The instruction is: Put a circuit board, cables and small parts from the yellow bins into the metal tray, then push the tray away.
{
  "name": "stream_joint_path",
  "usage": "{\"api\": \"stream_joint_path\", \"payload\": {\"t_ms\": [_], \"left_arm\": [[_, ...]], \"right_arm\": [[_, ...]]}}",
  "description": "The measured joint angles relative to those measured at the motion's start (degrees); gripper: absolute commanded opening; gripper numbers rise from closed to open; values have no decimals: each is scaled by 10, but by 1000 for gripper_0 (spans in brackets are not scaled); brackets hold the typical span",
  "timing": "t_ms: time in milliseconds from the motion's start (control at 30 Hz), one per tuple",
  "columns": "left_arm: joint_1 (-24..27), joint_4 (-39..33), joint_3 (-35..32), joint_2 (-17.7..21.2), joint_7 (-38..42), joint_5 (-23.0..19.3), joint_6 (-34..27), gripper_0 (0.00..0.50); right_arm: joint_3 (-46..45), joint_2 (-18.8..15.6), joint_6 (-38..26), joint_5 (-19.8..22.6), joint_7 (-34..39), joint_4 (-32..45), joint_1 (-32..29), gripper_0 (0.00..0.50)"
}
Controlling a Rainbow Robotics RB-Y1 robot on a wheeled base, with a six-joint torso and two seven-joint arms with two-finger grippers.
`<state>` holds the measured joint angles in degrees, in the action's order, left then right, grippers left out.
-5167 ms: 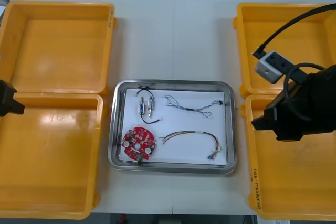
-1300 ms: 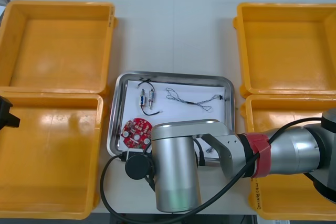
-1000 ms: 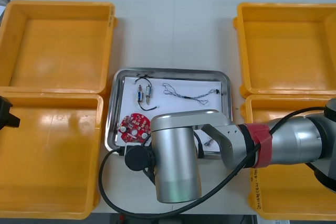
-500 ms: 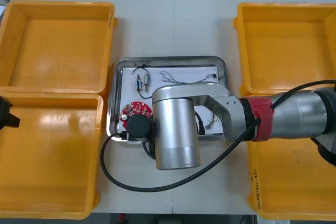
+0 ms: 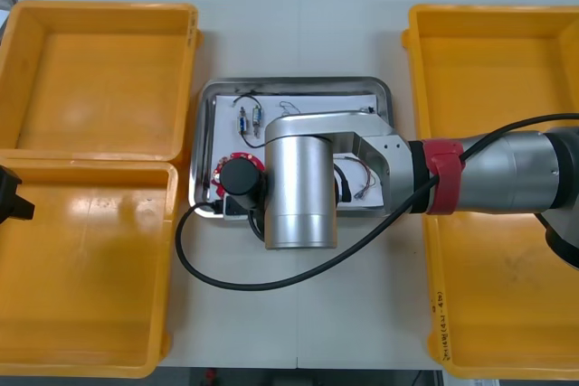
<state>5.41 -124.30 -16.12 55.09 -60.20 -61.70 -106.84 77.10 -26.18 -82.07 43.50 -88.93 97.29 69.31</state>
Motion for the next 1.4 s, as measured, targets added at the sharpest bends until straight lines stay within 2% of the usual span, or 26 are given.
{"api": "stream_joint_path", "payload": {"t_ms": [233, 500, 767, 1400], "left_arm": [[0, 0, 0, 0, 0, 0, 0, 500], [0, 0, 0, 0, 0, 0, 0, 500], [0, 0, 0, 0, 0, 0, 0, 500], [0, 0, 0, 0, 0, 0, 0, 500]], "right_arm": [[0, 0, 24, 7, -35, -39, 13, 0], [-1, 0, 72, 66, -104, -104, 43, 0], [-18, 0, 96, 103, -160, -160, 57, 0], [-47, 0, 113, 104, -168, -235, 66, 0]]}}
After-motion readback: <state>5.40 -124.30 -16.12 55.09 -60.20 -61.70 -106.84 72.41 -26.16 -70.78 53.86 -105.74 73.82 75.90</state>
